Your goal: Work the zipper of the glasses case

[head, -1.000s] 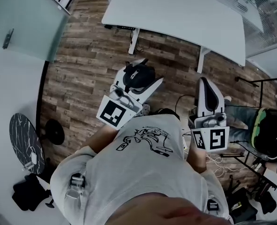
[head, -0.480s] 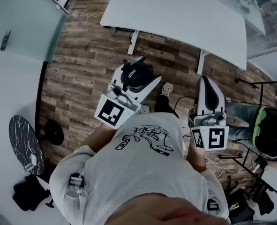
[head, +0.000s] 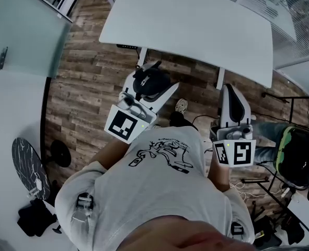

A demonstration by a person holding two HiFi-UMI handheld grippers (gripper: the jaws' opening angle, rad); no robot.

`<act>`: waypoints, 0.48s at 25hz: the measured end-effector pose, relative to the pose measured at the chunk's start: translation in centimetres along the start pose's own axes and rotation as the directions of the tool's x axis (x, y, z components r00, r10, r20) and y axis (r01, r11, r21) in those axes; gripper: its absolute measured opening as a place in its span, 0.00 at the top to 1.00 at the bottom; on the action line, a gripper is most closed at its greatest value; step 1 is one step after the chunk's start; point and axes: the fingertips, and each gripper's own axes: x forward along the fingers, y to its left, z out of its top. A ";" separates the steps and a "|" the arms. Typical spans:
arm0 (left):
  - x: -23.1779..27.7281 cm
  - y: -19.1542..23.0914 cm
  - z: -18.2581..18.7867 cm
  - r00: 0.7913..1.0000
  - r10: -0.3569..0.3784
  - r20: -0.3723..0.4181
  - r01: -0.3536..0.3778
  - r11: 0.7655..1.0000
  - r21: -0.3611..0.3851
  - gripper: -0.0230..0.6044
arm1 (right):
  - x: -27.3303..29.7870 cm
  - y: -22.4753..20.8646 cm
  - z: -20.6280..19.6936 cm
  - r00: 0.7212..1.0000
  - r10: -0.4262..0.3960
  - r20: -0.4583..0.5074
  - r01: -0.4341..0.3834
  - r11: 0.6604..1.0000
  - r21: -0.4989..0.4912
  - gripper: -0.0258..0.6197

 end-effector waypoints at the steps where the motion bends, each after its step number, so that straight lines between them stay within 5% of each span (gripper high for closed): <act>1: 1.2 0.3 0.0 1.000 0.002 -0.005 -0.002 1.000 0.003 0.57 | 0.7 -1.1 0.2 1.000 0.001 0.001 -0.001 1.000 0.004 0.95; 12: 12.8 2.1 -0.4 0.999 0.030 -0.032 -0.029 0.999 0.022 0.57 | 6.3 -11.0 0.4 0.999 0.046 -0.005 -0.046 0.998 0.043 0.95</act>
